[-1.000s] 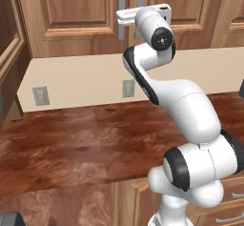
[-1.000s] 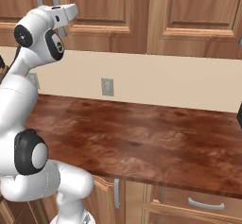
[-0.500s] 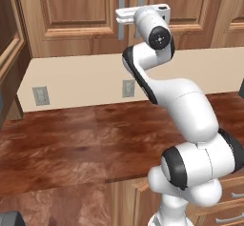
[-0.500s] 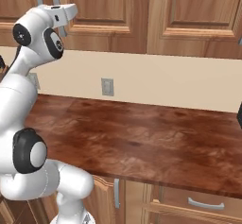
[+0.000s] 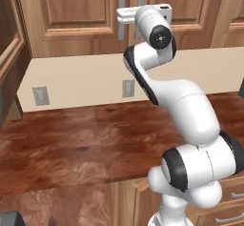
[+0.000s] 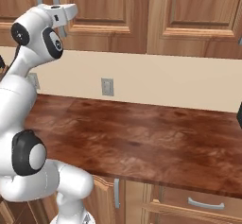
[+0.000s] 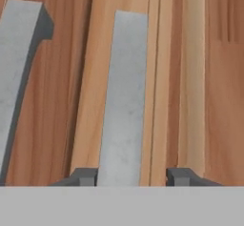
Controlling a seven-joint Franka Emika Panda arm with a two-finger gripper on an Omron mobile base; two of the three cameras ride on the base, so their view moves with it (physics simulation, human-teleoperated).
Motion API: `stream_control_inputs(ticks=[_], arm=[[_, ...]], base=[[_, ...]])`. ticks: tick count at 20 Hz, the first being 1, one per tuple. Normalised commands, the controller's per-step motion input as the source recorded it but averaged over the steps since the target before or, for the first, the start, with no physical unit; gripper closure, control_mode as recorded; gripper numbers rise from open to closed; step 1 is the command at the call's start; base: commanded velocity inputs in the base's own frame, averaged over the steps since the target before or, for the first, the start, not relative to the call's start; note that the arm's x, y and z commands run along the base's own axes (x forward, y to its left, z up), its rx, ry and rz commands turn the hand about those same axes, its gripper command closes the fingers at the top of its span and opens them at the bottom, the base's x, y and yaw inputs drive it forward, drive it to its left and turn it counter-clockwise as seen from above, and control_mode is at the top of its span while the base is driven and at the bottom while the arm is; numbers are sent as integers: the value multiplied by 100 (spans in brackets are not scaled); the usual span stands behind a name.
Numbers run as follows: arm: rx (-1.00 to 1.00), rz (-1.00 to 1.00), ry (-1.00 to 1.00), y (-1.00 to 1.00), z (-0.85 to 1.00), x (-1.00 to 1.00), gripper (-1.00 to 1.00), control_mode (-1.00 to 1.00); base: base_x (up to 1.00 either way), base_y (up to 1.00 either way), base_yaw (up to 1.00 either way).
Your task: The dining table condiment station is running low on ketchup. Refill the condiment station by opening the cabinet and taking the ketchup from the cabinet and placing it on the dining table.
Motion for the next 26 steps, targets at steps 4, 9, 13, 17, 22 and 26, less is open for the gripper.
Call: stream_control_inputs(ticks=[4, 9, 13, 17, 22, 26], arm=[[0, -3, 0, -5, 0, -75, 100, -100], [5, -6, 0, -8, 0, -100, 100, -100], [10, -6, 0, -24, 0, -100, 100, -100], [15, -7, 0, -42, 0, -100, 100, -100], [18, -7, 0, -60, -3, -100, 100, -100], [18, -5, 0, -62, -6, -100, 100, -100]], base=[[0, 0, 0], [0, 0, 0], [0, 0, 0], [0, 0, 0], [0, 0, 0], [0, 0, 0]])
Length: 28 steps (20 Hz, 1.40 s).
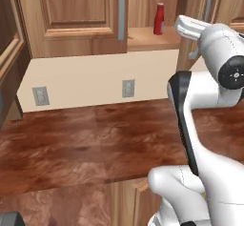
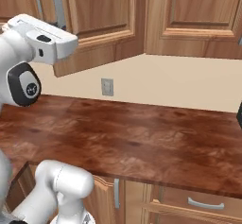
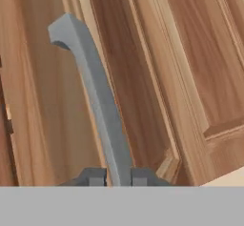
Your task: The dining table condiment station is running low on ketchup. Refill the condiment station by opening the cabinet and taking the ketchup from the cabinet and placing it on the dining table.
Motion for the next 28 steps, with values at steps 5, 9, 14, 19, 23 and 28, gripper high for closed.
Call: stream_control_inputs(ticks=[5, 9, 14, 19, 23, 28], arm=[[13, -5, 0, -44, -12, -85, -100, -100], [0, 0, 2, 0, -5, -8, -100, -100], [-13, -4, 6, 47, 1, -41, -100, -100], [-25, -4, 29, 97, 0, 0, -100, -100], [-27, -10, 32, 99, 0, 26, -100, -100], [-31, -19, 24, 78, 0, 79, -100, -100]], base=[[0, 0, 0], [0, 0, 0], [0, 0, 0], [0, 0, 0], [0, 0, 0], [0, 0, 0]])
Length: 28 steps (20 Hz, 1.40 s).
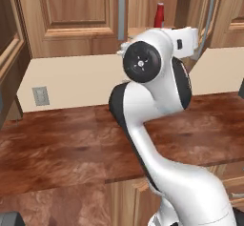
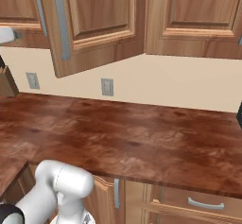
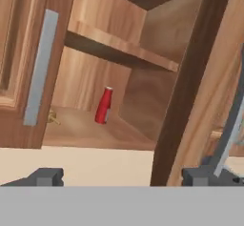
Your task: The dining table condiment station is running low on ketchup. Refill the condiment station by opening the cabinet and taking the ketchup from the cabinet and placing it on the dining table.
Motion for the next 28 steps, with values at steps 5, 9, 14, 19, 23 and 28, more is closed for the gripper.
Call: stream_control_inputs(ticks=[5, 9, 14, 19, 23, 28], arm=[[-25, -26, 28, 17, -11, 98, -100, -100], [-8, -16, 30, -29, -23, 99, -100, -100], [0, -3, 26, -63, -27, 90, -100, -100], [0, 0, 6, -80, -26, -9, -100, -100], [0, -3, 0, -93, -18, -78, -100, -100], [8, -6, 3, -100, -10, -54, -100, -100]], base=[[0, 0, 0], [0, 0, 0], [0, 0, 0], [0, 0, 0], [0, 0, 0], [0, 0, 0]])
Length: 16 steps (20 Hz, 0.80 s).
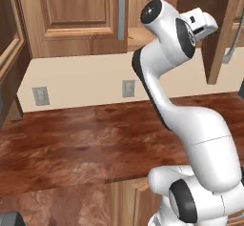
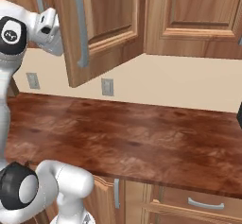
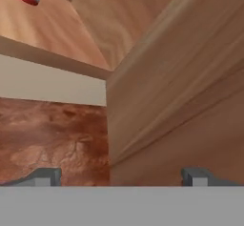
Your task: The dining table condiment station is running low on ketchup. Refill the condiment station by opening the cabinet and taking the ketchup from the cabinet and placing it on the dining table.
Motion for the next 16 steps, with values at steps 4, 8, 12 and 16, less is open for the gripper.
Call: stream_control_inputs(ticks=[4, 8, 12, 16], arm=[[11, -6, 4, -100, 0, -63, -100, -100], [15, -5, 6, -100, 0, -53, -100, -100], [14, -1, 2, -100, 0, -26, -100, -100], [9, 0, 0, -99, 0, 0, -100, -100]], base=[[0, 0, 0], [0, 0, 0], [0, 0, 0], [0, 0, 0]])
